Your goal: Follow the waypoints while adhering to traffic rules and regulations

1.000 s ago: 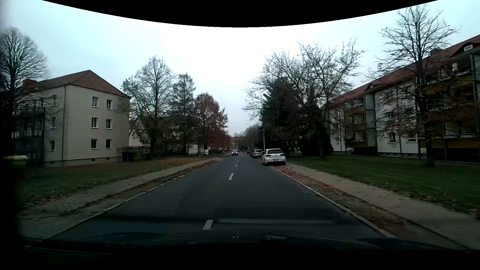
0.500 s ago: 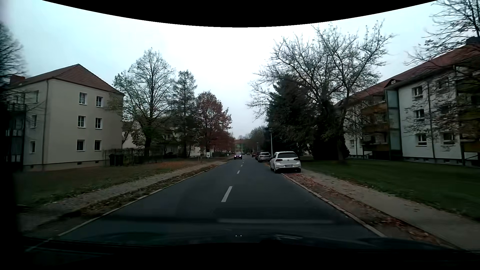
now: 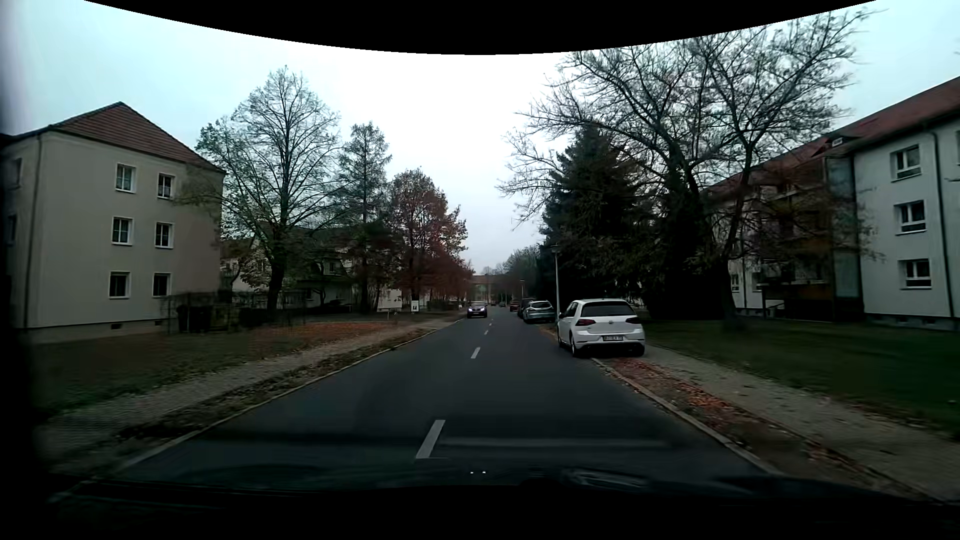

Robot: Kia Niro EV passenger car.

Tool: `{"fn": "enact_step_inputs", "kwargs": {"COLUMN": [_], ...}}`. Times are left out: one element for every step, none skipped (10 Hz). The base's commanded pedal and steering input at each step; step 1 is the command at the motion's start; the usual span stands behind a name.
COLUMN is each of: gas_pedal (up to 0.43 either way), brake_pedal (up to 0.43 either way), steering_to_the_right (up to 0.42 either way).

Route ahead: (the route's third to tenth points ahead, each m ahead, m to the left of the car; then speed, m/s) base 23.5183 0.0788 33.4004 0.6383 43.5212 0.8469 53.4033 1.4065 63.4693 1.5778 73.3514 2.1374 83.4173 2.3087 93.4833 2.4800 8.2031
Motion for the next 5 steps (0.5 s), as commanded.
{"fn": "enact_step_inputs", "kwargs": {"gas_pedal": [0.130, 0.130, 0.130, 0.130, 0.130], "brake_pedal": [0.000, 0.000, 0.000, 0.000, 0.000], "steering_to_the_right": [-0.012, -0.012, -0.012, -0.009, -0.005]}}
